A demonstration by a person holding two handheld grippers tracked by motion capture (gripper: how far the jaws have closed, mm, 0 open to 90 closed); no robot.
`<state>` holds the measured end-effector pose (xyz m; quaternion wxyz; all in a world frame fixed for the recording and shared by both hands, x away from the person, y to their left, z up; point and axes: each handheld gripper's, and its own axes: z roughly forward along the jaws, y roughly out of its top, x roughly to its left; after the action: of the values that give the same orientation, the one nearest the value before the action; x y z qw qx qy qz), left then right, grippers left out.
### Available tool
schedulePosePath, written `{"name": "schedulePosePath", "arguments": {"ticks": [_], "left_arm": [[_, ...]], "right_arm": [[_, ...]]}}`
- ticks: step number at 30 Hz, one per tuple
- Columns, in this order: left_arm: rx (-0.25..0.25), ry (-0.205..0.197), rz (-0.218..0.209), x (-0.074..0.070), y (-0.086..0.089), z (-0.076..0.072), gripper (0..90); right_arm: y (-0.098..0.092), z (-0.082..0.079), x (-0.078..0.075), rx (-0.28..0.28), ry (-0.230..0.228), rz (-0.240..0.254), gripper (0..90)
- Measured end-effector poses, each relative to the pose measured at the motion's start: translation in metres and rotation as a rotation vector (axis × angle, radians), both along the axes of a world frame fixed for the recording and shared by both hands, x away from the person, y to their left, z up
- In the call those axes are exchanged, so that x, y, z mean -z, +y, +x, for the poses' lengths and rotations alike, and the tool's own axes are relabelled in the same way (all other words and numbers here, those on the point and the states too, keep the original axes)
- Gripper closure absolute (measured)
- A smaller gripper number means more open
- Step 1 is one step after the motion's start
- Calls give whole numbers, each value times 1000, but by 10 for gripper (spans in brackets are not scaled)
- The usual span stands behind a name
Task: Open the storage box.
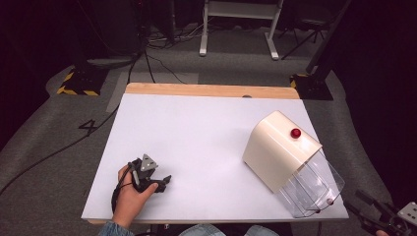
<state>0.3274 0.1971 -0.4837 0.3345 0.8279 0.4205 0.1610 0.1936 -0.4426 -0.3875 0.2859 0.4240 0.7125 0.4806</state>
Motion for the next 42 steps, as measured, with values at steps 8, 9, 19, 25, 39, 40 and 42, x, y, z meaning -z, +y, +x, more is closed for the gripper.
{"name": "schedulePosePath", "arguments": {"ticks": [8, 9, 19, 25, 39, 40, 42], "left_arm": [[-1, -1, -1, 0, 0, 0, 185], [-1, -1, -2, 0, 0, 0, 185], [-5, 4, -3, 0, 0, 1, 185], [-2, 4, -3, 0, 0, 0, 185], [-2, 1, -3, 0, 0, 0, 186], [-2, 0, -3, 0, 0, 0, 185], [-1, 1, -1, 0, 0, 0, 185]], "right_arm": [[-16, 20, -3, 54, 25, -20, 444], [-18, 23, -3, 63, 30, -22, 440], [-32, 57, 20, 115, 99, -46, 427], [-38, 83, 44, 129, 151, -68, 405], [-28, 124, 78, 66, 207, -71, 374], [-26, 131, 82, 68, 224, -78, 368], [-25, 138, 87, 64, 233, -87, 357]]}}
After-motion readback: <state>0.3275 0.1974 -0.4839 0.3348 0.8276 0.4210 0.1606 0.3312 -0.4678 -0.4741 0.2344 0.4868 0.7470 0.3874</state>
